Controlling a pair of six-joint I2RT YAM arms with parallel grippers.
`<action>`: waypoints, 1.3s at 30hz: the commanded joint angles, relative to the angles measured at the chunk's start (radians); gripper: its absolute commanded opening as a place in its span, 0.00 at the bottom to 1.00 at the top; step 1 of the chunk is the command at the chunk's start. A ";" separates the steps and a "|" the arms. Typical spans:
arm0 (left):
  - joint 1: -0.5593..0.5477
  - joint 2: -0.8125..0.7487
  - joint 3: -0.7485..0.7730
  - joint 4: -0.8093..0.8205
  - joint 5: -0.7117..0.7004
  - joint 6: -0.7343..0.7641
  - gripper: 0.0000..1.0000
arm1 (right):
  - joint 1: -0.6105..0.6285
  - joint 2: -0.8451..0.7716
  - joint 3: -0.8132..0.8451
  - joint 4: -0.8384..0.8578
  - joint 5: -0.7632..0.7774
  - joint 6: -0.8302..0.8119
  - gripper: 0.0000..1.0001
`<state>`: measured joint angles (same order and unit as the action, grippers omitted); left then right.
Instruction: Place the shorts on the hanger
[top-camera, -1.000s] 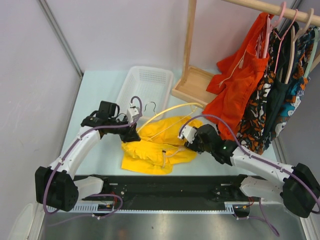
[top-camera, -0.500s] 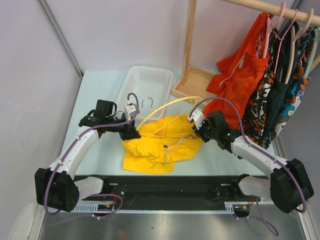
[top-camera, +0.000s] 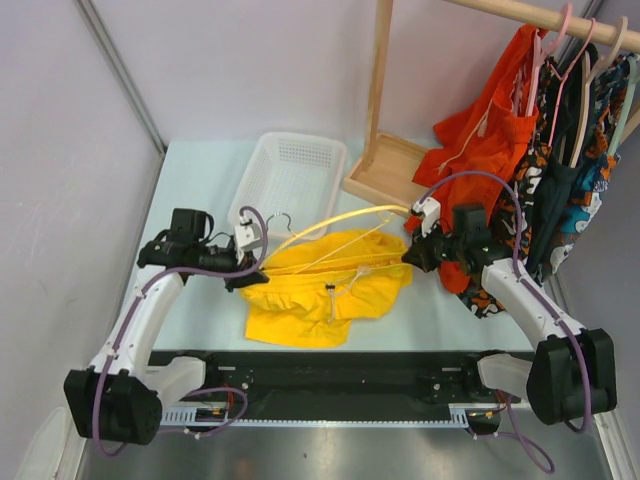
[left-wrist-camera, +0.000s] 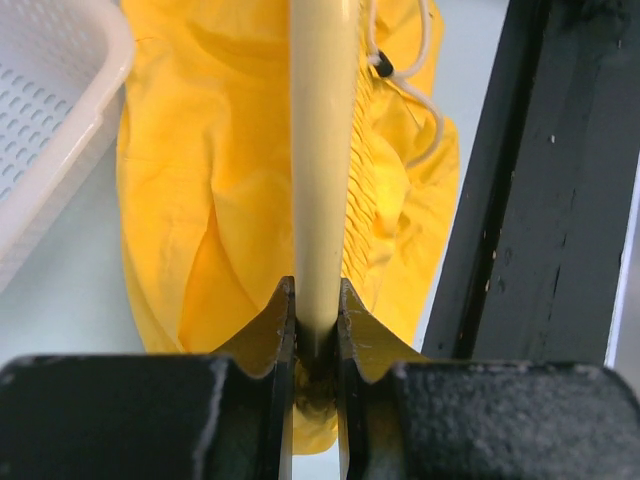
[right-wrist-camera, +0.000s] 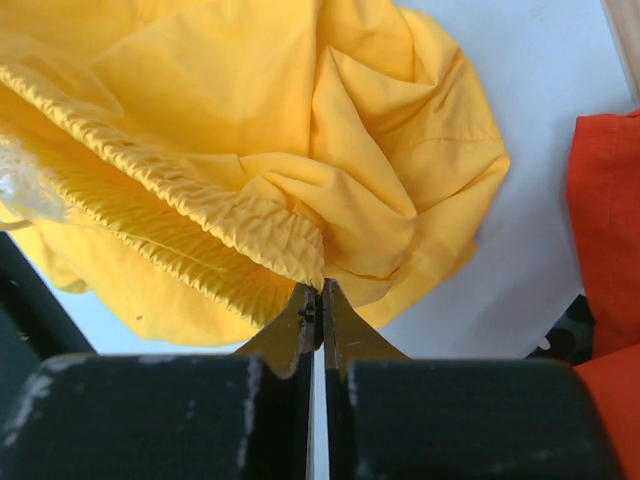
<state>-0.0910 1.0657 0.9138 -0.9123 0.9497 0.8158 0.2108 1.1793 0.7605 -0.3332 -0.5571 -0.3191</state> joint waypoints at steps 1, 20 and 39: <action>0.033 -0.094 -0.007 -0.226 -0.124 0.294 0.00 | -0.094 0.036 0.080 -0.050 0.053 0.026 0.00; -0.059 -0.049 0.026 -0.168 -0.615 0.317 0.01 | -0.053 -0.069 0.186 -0.095 0.149 0.078 0.00; -0.279 0.099 0.184 -0.161 -0.649 0.149 0.00 | 0.176 -0.106 0.299 -0.188 0.211 0.035 0.62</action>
<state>-0.3710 1.1755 1.0355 -0.9844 0.3344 0.9794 0.3927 1.1023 0.9894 -0.5072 -0.4030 -0.2539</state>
